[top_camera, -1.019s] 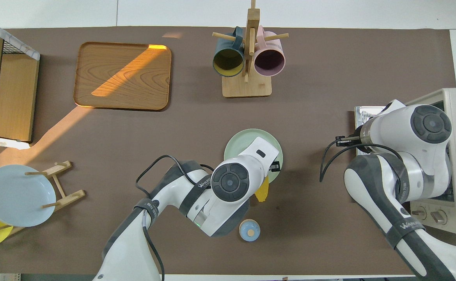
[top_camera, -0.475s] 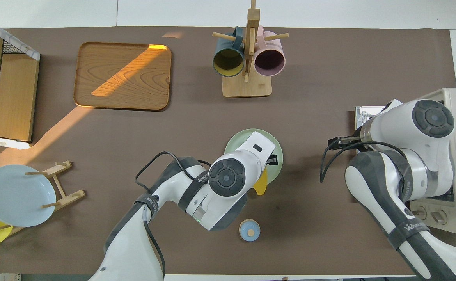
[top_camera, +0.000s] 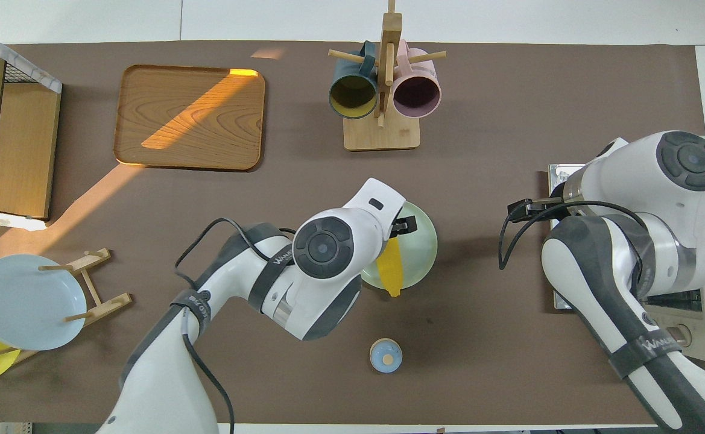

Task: Put corn in oven
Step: 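Lower the corn onto the mint green plate and open the left gripper, then withdraw the left gripper while the right gripper reaches the plate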

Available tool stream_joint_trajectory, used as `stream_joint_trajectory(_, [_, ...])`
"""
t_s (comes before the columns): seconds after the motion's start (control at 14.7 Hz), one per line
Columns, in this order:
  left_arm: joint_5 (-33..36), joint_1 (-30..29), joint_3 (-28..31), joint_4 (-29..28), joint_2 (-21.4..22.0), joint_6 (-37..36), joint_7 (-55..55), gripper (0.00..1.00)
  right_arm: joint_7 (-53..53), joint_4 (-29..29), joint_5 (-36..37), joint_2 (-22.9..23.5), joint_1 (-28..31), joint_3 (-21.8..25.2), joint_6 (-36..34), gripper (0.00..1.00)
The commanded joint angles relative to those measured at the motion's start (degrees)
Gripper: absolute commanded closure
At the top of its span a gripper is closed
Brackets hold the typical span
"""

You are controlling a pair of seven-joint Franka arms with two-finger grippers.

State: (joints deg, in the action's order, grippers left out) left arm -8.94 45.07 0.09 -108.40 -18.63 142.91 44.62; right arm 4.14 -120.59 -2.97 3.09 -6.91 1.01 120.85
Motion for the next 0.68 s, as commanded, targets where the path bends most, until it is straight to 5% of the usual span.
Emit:
stream_joint_trajectory(0.0, [0.06,-5.15,-0.18,-0.24,7.18,-8.94,-4.70,0.00,-0.45,5.35,-4.32,2.44,-1.00,0.40,-3.51,0.00])
stream_joint_trajectory(0.41, [2.60,-19.20,-0.18,13.19,9.05,-31.79,-19.28,0.00,14.91,18.17,-3.54,8.23,-14.33,0.31,-8.53,0.00])
stream_joint_trajectory(0.61, [3.57,-26.15,-0.18,14.71,10.97,-35.24,-27.45,0.00,21.85,23.36,-1.18,15.25,-25.23,0.31,-5.03,0.00])
